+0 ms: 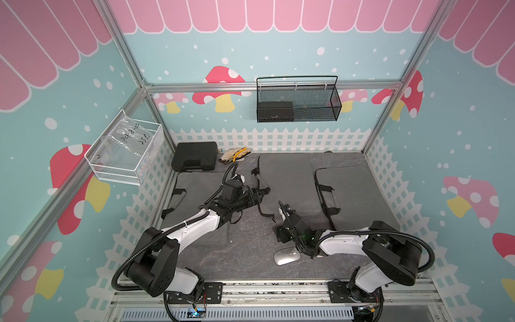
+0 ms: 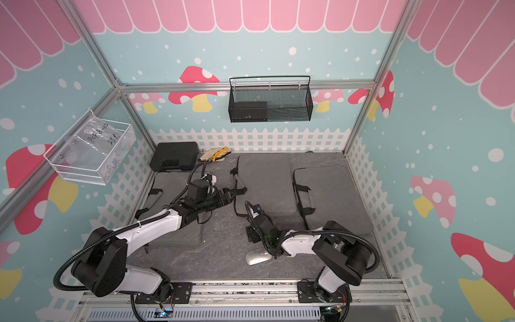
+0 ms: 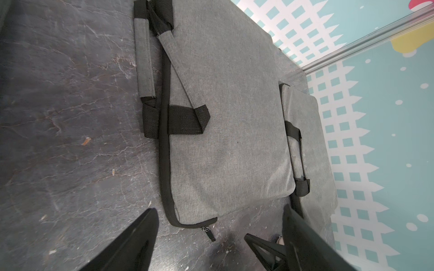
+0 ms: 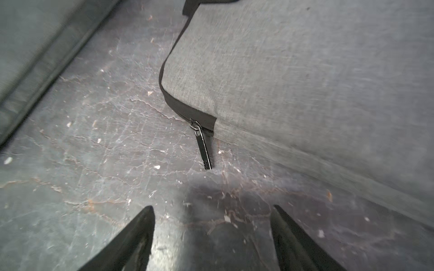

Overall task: Put the mouse into the laptop bag
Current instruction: Unzip the zipper on the zippered laptop bag.

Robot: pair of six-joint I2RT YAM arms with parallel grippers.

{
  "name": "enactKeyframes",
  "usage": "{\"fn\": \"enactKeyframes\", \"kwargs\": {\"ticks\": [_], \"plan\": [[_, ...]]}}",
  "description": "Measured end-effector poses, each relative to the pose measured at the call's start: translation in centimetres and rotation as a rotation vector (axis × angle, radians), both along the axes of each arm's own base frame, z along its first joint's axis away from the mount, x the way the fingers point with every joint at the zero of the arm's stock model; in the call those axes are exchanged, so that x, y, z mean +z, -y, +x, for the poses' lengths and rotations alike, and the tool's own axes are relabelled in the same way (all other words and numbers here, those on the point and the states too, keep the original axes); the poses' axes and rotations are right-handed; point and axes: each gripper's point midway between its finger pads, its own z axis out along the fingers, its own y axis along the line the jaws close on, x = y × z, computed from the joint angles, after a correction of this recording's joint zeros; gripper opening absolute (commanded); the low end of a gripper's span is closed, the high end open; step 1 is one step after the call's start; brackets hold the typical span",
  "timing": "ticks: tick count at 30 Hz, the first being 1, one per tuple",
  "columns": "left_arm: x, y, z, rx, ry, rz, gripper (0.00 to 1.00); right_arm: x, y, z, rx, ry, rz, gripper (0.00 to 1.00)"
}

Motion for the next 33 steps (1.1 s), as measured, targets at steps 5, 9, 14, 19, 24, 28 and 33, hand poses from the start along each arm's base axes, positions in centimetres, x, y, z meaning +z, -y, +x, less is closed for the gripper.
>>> {"fn": "enactKeyframes", "kwargs": {"ticks": [5, 9, 14, 19, 24, 28, 33], "plan": [[-1.4, 0.2, 0.1, -0.010, -0.033, 0.014, 0.85, -0.9, -1.5, 1.5, 0.001, -0.006, -0.024, 0.66], [-1.6, 0.4, 0.2, -0.014, -0.037, 0.014, 0.85, -1.0, -2.1, 2.2, -0.003, 0.004, -0.025, 0.58], [-1.5, 0.4, 0.3, -0.014, -0.034, 0.012, 0.84, -1.2, -2.4, 2.8, -0.016, 0.019, -0.026, 0.41], [-1.2, 0.4, 0.6, -0.005, -0.018, 0.005, 0.84, -1.2, -2.6, 3.0, -0.025, 0.020, -0.020, 0.21], [-1.6, 0.7, 1.1, 0.006, -0.012, -0.018, 0.84, -1.2, -2.8, 2.9, -0.022, 0.012, -0.002, 0.05], [-3.1, 0.7, 1.1, 0.020, -0.040, -0.025, 0.84, -1.3, -2.8, 2.8, -0.019, 0.011, 0.007, 0.00], [-4.4, 0.7, 1.2, 0.040, -0.077, -0.034, 0.83, -1.2, -1.6, 1.7, -0.022, 0.005, 0.014, 0.00]]}}
